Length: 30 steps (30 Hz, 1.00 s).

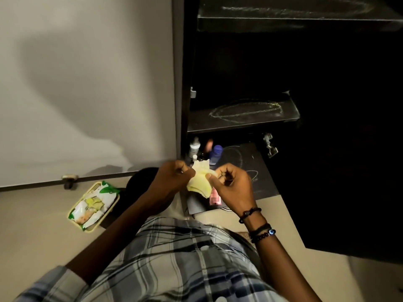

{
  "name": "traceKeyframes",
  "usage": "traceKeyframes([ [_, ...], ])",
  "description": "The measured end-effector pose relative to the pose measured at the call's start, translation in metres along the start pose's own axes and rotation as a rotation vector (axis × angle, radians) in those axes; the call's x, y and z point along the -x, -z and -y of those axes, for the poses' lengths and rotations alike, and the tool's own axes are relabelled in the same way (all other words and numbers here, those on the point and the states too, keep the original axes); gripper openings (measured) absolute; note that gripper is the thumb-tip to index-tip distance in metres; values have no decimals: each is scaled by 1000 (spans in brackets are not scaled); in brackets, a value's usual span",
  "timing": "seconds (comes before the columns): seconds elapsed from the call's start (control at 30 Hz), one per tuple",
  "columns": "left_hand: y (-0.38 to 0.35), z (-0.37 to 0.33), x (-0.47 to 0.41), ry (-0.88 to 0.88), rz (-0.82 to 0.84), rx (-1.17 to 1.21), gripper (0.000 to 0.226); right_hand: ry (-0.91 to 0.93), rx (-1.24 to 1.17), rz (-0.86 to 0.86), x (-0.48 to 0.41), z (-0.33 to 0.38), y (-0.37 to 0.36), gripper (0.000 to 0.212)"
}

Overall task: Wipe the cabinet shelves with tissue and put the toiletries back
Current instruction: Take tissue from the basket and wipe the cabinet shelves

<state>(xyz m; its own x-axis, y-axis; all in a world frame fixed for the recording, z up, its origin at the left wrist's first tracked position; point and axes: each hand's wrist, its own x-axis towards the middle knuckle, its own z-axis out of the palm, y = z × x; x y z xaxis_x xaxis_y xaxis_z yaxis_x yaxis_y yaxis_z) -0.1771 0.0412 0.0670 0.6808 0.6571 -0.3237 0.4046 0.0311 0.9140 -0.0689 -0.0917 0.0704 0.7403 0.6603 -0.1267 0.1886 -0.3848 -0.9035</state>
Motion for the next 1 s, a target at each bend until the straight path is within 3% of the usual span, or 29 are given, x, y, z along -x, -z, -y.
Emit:
traceKeyframes([
  [0.13, -14, -7, -5, -15, 37, 51, 4, 23, -71, 61, 0, -8, 15, 14],
  [0.27, -25, -14, -12, -9, 155, 151, 30, 24, -125, 22, -4, -18, 27, 12],
  [0.37, -38, -20, -15, -54, 256, 76, 28, 36, -144, -25, -9, -23, 39, 6],
  [0.57, -66, -29, -20, -142, 296, -83, 15, 49, -196, -84, -15, -30, 55, 7],
  [0.63, -73, -32, -24, -200, 286, -172, 17, 1, -204, -72, -18, -32, 62, 17],
  [0.73, -85, -34, -34, -323, 235, -273, 20, -211, -426, 127, -22, -38, 73, 45],
  [0.8, -94, -37, -44, -394, 166, -345, 21, -263, -535, 179, -26, -43, 78, 44],
  [0.9, -103, -46, -57, -542, 101, -460, 11, -263, -486, 48, -41, -54, 87, 37],
  [1.0, -108, -58, -75, -744, 40, -758, 40, -251, -297, -148, -65, -73, 101, 32],
])
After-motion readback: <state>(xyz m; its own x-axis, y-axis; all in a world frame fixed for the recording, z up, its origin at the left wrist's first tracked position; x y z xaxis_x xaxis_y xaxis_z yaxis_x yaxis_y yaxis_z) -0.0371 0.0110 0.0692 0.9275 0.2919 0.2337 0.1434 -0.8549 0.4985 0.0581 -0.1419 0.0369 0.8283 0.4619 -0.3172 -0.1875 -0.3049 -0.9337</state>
